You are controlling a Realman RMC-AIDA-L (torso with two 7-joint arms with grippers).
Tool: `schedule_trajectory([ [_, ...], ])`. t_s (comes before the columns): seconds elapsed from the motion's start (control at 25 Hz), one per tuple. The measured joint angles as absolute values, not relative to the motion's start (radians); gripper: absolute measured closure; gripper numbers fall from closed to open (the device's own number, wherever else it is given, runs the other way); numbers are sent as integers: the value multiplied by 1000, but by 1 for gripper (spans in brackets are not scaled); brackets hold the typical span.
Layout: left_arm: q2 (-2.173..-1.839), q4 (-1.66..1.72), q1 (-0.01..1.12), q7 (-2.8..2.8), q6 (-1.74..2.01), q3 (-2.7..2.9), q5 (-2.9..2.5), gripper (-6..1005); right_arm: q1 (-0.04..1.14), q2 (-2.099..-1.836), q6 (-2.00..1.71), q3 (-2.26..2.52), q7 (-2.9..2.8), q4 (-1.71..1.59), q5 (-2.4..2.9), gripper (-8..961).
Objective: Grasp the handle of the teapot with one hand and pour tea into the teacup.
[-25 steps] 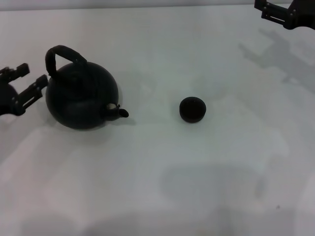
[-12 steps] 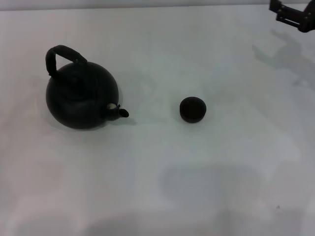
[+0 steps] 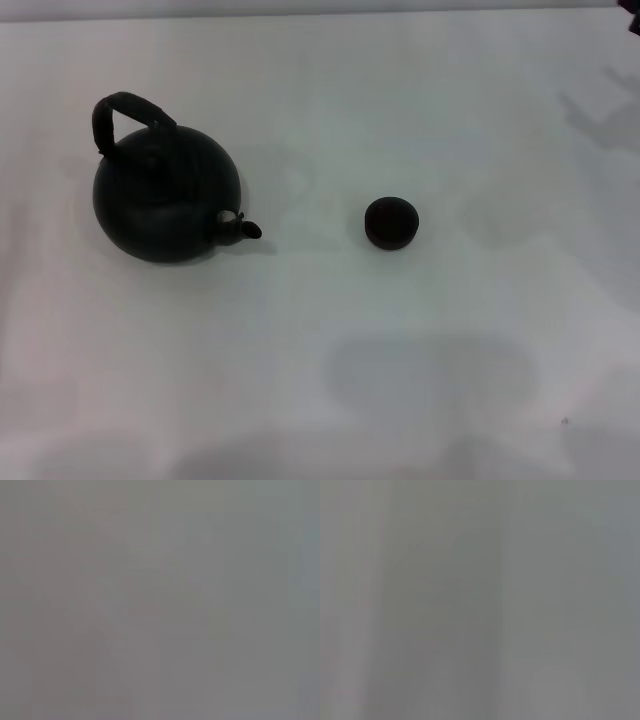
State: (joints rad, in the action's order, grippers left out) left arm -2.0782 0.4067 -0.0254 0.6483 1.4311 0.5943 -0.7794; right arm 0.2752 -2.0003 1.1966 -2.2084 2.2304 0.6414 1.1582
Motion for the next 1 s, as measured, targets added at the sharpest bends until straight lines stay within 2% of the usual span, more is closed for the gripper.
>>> schedule_trajectory([
  [0.52,-2079,290,16,558,1457,587,-661,452,273,-2001,1107,-2254,2448,450,919,93],
  [1.0,-2080,213,69,498,1491,584,-632,452,273,-2000,1093,-2256,2517,427,863,93],
])
